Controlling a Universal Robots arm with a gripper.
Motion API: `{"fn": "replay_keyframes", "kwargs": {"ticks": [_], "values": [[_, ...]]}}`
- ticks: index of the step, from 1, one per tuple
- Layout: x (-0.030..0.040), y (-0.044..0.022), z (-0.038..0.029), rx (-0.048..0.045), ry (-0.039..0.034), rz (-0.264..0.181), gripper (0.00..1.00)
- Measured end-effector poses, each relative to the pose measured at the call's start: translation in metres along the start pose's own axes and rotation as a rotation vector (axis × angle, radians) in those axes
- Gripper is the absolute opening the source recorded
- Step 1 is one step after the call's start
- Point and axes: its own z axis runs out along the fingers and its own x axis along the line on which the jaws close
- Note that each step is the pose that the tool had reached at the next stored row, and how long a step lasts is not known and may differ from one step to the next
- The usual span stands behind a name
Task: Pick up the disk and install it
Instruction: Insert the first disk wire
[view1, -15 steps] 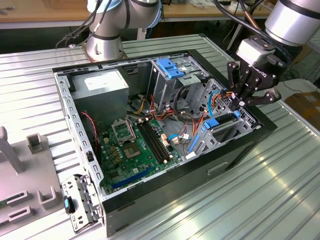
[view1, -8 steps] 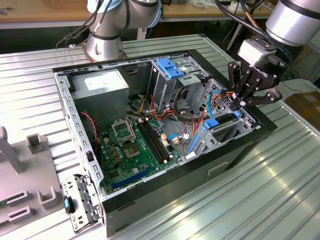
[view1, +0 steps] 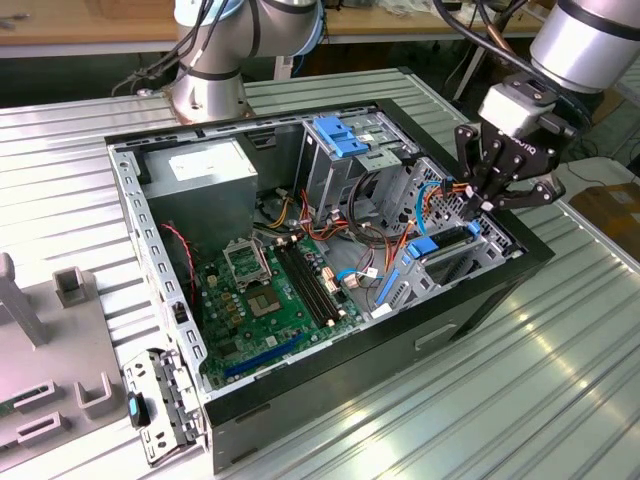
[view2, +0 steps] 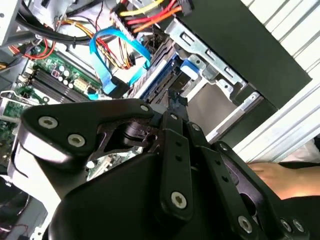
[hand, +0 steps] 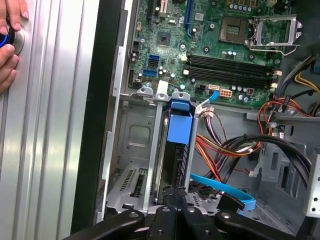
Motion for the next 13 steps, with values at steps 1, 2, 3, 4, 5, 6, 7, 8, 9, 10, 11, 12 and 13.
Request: {"fn": "replay_keyframes", "kwargs": {"ticks": [1,2,3,4,5,6,7,8,9,10,11,12,13], "values": [[-0.0019,-0.0048,0.0002,0.0013,0.0001,-0.001,0.11],[-0.0038,-0.0081,0.0002,0.0014,0.0003,-0.002,0.11],[-0.0056,-0.011,0.0003,0.0014,0.0003,-0.003,0.11],[-0.0067,-0.0125,0.0004,0.0014,0.0003,-0.004,0.11],[-0.0088,-0.014,0.0006,0.0015,0.0005,-0.013,0.11],[-0.0094,-0.0141,0.0009,0.0019,0.0001,-0.03,0.11],[-0.0097,-0.0142,0.001,0.0026,-0.0002,-0.043,0.11],[-0.0099,-0.0143,0.0011,0.0029,-0.0003,-0.054,0.11],[-0.0106,-0.0151,0.0025,0.0046,-0.0009,-0.091,0.11],[-0.0107,-0.0157,0.003,0.0049,-0.0012,-0.102,0.11],[-0.0107,-0.0161,0.0032,0.0052,-0.0012,-0.111,0.11],[-0.0107,-0.0172,0.0039,0.0057,-0.0017,-0.128,0.11],[-0.0107,-0.018,0.0043,0.0059,-0.0018,-0.139,0.11]]}}
